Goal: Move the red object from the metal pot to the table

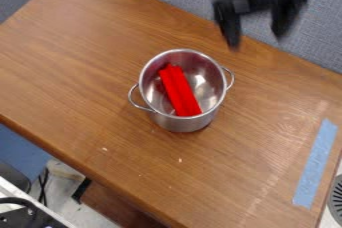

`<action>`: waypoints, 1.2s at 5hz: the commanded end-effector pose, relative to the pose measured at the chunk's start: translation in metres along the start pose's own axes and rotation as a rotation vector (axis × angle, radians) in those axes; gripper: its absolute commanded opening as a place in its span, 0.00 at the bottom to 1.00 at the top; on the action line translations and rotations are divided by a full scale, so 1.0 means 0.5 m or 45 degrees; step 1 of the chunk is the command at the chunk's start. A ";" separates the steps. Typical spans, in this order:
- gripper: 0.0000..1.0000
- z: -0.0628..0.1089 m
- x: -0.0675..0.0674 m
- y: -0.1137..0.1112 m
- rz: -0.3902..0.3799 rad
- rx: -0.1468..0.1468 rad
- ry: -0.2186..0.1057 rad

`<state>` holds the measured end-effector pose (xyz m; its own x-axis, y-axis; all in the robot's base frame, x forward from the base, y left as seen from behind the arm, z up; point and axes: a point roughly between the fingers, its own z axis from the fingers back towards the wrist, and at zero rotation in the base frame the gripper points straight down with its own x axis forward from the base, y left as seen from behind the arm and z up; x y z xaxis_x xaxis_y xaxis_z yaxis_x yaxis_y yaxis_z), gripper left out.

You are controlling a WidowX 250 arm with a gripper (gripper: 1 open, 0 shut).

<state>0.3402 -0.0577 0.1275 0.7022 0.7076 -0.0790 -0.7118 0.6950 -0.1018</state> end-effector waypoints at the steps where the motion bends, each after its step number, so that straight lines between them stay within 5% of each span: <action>1: 1.00 0.058 0.003 0.076 -0.322 -0.034 -0.001; 2: 1.00 0.072 0.001 0.159 -0.622 -0.030 0.039; 3: 1.00 0.044 -0.009 0.120 -0.775 -0.063 0.051; 5: 1.00 -0.020 -0.021 0.060 -1.083 -0.048 0.074; 6: 1.00 0.015 -0.024 0.092 -1.052 -0.043 0.061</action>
<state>0.2997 -0.0344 0.1144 0.9971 -0.0399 -0.0648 0.0280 0.9843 -0.1742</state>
